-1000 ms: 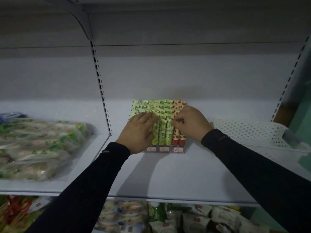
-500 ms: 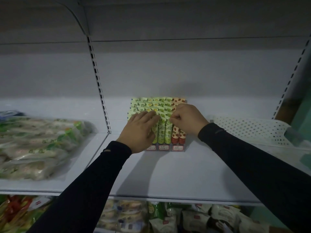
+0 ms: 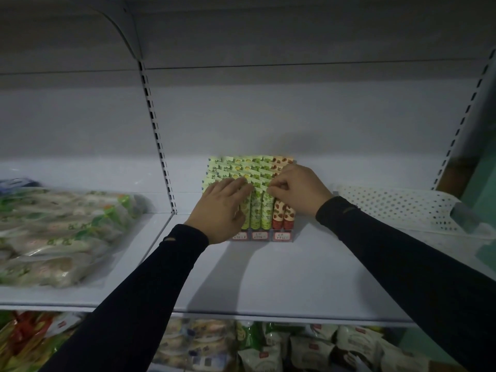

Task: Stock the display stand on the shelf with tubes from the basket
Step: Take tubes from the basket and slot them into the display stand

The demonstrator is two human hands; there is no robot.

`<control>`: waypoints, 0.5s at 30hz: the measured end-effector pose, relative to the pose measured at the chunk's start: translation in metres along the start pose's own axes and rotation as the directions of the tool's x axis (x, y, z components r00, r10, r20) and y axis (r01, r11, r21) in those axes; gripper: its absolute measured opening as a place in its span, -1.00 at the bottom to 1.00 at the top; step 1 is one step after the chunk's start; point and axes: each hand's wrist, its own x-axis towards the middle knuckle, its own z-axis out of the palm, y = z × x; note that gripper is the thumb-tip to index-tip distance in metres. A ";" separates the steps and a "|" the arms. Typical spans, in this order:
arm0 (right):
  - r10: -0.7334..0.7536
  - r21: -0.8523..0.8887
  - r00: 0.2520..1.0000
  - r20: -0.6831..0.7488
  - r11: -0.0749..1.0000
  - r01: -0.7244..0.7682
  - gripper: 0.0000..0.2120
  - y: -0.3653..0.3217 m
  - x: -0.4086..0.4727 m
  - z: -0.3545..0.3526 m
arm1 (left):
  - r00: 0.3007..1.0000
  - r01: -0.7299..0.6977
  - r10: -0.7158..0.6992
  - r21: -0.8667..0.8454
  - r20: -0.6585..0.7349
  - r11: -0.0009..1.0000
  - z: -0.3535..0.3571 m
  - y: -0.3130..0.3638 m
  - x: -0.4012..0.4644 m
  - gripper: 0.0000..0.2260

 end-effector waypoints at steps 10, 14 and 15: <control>0.059 0.038 0.985 -0.161 0.998 -0.054 -0.71 0.018 -0.018 -0.022 | 0.998 0.021 -0.025 -0.063 -0.063 0.998 -0.006 0.008 0.009 -0.49; 0.076 0.031 0.991 -0.109 0.997 -0.073 -0.80 0.021 -0.021 -0.021 | 0.965 -0.070 0.057 -0.041 -0.257 0.997 -0.009 0.024 0.025 -0.81; 0.074 0.024 0.993 -0.093 0.997 -0.072 -0.80 0.021 -0.021 -0.021 | 0.962 -0.079 0.067 -0.036 -0.265 0.996 -0.009 0.027 0.029 -0.85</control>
